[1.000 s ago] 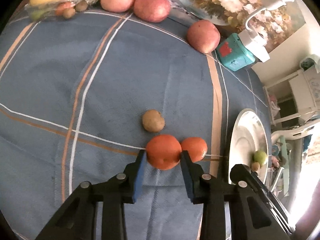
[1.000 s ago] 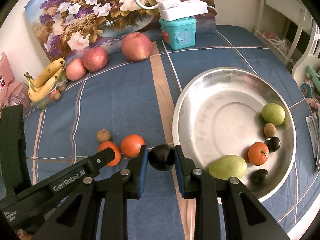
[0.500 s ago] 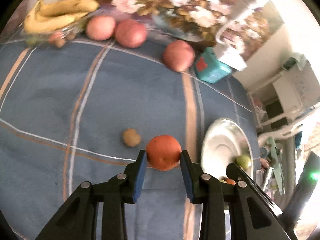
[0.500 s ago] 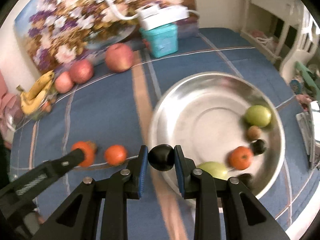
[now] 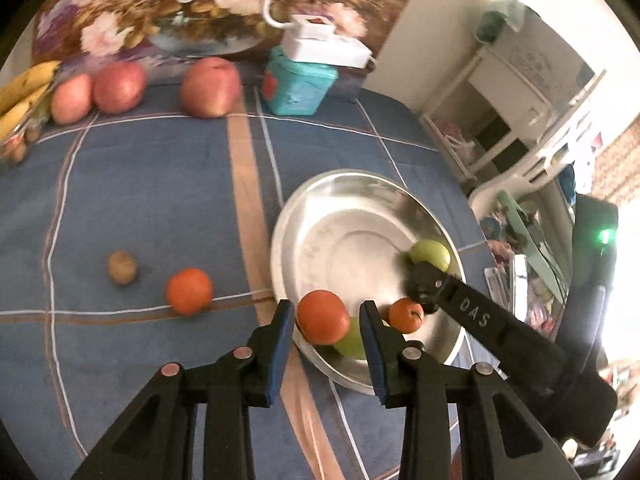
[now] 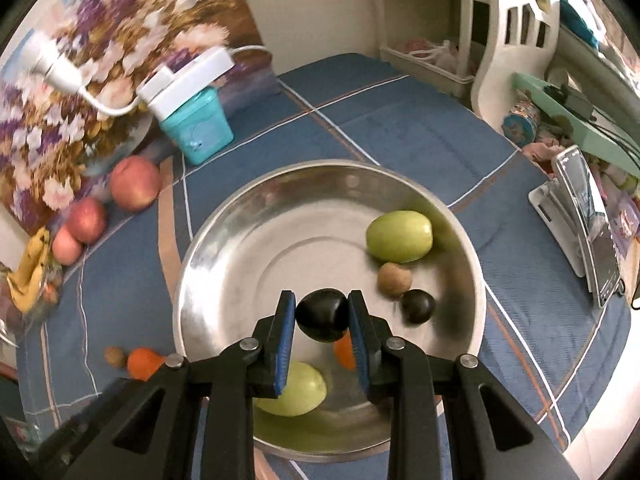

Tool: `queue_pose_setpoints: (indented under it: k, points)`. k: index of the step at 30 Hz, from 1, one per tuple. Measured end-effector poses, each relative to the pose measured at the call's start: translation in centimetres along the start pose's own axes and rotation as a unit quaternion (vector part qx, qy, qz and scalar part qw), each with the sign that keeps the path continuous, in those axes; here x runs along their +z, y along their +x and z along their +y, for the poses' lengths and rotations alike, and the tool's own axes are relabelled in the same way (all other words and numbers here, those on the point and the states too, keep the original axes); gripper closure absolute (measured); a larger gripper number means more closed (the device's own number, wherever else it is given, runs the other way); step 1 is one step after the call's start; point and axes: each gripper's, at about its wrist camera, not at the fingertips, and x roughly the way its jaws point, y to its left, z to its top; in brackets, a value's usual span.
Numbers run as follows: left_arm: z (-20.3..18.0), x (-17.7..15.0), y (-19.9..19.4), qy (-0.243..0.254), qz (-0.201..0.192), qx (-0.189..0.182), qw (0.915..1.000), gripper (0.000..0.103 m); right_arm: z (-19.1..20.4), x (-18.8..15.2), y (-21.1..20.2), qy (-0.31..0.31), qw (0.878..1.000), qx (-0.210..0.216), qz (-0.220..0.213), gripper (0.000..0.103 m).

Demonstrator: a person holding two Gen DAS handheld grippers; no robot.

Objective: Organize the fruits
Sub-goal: 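Carry the plum and tangerine over the plate and open both tools, then withdraw both tools from the plate toward the kiwi and last tangerine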

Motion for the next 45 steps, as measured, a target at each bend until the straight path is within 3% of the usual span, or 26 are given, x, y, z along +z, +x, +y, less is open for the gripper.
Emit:
queue_pose_setpoints:
  k: [3, 6, 7, 8, 9, 12, 16, 20, 31, 37, 42, 43, 45]
  points:
    - [0.1, 0.0, 0.0, -0.003, 0.002, 0.002, 1.0000, 0.049, -0.7, 0.3, -0.2, 0.009, 1.000, 0.004, -0.001, 0.073]
    - [0.9, 0.2, -0.5, -0.013, -0.002, 0.005, 0.9999, 0.048, -0.8, 0.5, -1.0, 0.002, 1.000, 0.007, -0.012, 0.060]
    - [1.2, 0.2, -0.7, -0.020, -0.003, 0.009, 0.9998, 0.046, -0.6, 0.6, -1.1, 0.001, 1.000, 0.004, -0.020, 0.060]
    - [1.6, 0.2, -0.7, -0.027, -0.003, 0.016, 0.9995, 0.038, -0.5, 0.7, -1.3, -0.002, 1.000, 0.000, -0.028, 0.060]
    - [2.0, 0.2, -0.6, -0.033, 0.000, 0.027, 0.9991, 0.030, -0.4, 0.7, -1.5, -0.005, 0.999, -0.003, -0.033, 0.060]
    - [3.7, 0.3, -0.4, -0.056, 0.013, 0.081, 0.9951, 0.021, -0.1, 0.7, -1.4, -0.009, 0.999, 0.000, -0.031, 0.060]
    - [6.7, 0.1, -0.1, -0.092, 0.033, 0.162, 0.9820, 0.001, 0.3, 0.5, -0.7, -0.020, 1.000, 0.000, -0.014, 0.060]
    - [9.0, -0.3, -0.4, -0.124, 0.037, 0.195, 0.9722, 0.000, 0.9, 0.0, -0.3, -0.034, 0.999, -0.003, -0.003, 0.060]
    - [12.1, -0.5, -2.4, -0.179, 0.030, 0.183, 0.9662, 0.000, 4.1, -1.5, -0.2, -0.106, 0.994, -0.017, -0.003, 0.060]
    - [13.1, -0.6, -3.2, -0.194, 0.029, 0.173, 0.9652, 0.000, 5.1, -2.1, -0.1, -0.123, 0.992, 0.003, 0.008, 0.060]
    - [13.9, -0.6, -4.0, -0.199, 0.030, 0.169, 0.9648, 0.000, 5.7, -2.3, 0.1, -0.141, 0.990, -0.020, 0.009, 0.060]
    - [14.3, -0.6, -4.2, -0.202, 0.030, 0.169, 0.9642, 0.000, 5.6, -2.3, 0.2, -0.138, 0.990, -0.017, 0.013, 0.059]
    - [15.1, -0.7, -4.6, -0.210, 0.027, 0.172, 0.9620, 0.000, 5.4, -2.2, 0.3, -0.126, 0.992, -0.006, 0.025, 0.033]
